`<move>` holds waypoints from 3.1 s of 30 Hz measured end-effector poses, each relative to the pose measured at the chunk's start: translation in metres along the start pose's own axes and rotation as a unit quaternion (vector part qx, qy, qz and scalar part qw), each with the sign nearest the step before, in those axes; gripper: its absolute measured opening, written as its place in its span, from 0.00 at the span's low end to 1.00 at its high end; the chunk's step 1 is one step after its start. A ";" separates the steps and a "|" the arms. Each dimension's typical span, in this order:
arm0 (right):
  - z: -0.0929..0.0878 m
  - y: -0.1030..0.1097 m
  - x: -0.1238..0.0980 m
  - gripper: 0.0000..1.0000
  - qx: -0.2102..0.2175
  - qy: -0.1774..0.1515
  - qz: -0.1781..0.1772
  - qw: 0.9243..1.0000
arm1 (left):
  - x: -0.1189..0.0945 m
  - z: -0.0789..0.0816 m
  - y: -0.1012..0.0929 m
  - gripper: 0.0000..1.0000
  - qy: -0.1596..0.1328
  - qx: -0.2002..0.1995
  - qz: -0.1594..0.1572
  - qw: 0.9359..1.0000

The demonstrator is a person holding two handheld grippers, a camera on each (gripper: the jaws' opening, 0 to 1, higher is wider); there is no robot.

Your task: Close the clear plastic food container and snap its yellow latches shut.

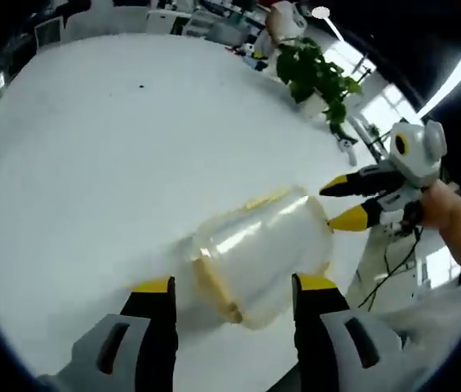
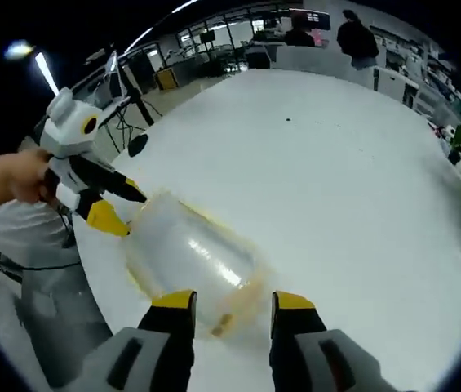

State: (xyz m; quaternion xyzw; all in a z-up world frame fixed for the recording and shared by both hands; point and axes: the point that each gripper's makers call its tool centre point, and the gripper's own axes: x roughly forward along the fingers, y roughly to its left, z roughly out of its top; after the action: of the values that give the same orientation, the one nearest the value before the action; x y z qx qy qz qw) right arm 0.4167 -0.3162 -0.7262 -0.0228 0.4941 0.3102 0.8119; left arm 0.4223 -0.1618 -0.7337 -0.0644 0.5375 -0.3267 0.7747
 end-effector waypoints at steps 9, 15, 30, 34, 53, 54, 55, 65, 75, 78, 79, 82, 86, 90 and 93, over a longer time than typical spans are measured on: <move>-0.004 0.010 0.012 0.31 -0.001 0.013 0.000 1.000 | 0.013 -0.008 -0.013 0.45 0.006 -0.020 -0.002 1.000; -0.004 0.012 0.013 0.30 -0.001 0.023 -0.009 1.000 | 0.019 -0.013 -0.014 0.47 0.020 -0.018 0.007 1.000; -0.009 0.015 0.017 0.27 0.038 0.030 -0.004 0.999 | 0.018 -0.009 -0.020 0.44 0.002 -0.019 0.009 1.000; -0.009 0.016 0.015 0.29 0.038 0.024 -0.006 0.999 | 0.019 -0.009 -0.017 0.45 0.004 -0.015 0.007 1.000; -0.004 0.006 -0.004 0.28 0.000 0.013 -0.008 1.000 | 0.008 -0.010 -0.014 0.49 -0.012 0.035 -0.003 0.999; -0.004 0.004 -0.006 0.27 -0.011 0.015 -0.012 1.000 | 0.007 -0.012 -0.012 0.49 -0.009 0.039 -0.001 0.999; -0.005 0.004 -0.007 0.27 -0.014 0.018 -0.015 1.000 | 0.006 -0.015 -0.010 0.49 -0.004 0.037 0.000 0.999; -0.002 0.012 -0.012 0.23 -0.030 0.016 -0.002 0.999 | 0.000 -0.031 0.003 0.60 0.025 0.030 0.019 0.999; 0.030 0.049 -0.019 0.16 -0.246 -0.032 0.035 0.968 | -0.030 -0.002 -0.009 0.43 -0.027 0.254 -0.002 0.967; 0.036 0.068 -0.018 0.13 -0.302 -0.043 0.065 0.950 | -0.031 0.002 -0.019 0.36 -0.029 0.322 -0.013 0.946; 0.037 0.072 -0.017 0.11 -0.307 -0.045 0.073 0.948 | -0.031 0.003 -0.023 0.37 -0.035 0.330 -0.020 0.943; 0.040 0.084 -0.017 0.08 -0.335 -0.050 0.094 0.936 | -0.031 0.007 -0.035 0.32 -0.044 0.350 -0.033 0.935; 0.043 0.091 -0.014 0.09 -0.353 -0.048 0.109 0.928 | -0.028 0.008 -0.047 0.30 -0.054 0.374 -0.051 0.924; 0.044 0.097 -0.006 0.07 -0.378 -0.037 0.123 0.917 | -0.024 0.007 -0.060 0.23 -0.057 0.408 -0.074 0.908; 0.045 0.100 0.001 0.08 -0.384 -0.029 0.128 0.914 | -0.017 0.005 -0.068 0.13 -0.056 0.426 -0.092 0.898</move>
State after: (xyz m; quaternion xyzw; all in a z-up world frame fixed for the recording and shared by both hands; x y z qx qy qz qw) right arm 0.3996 -0.2195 -0.6773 -0.2606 0.3122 0.5775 0.7079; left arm 0.3930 -0.2064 -0.6878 0.2044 0.2944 -0.5905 0.7231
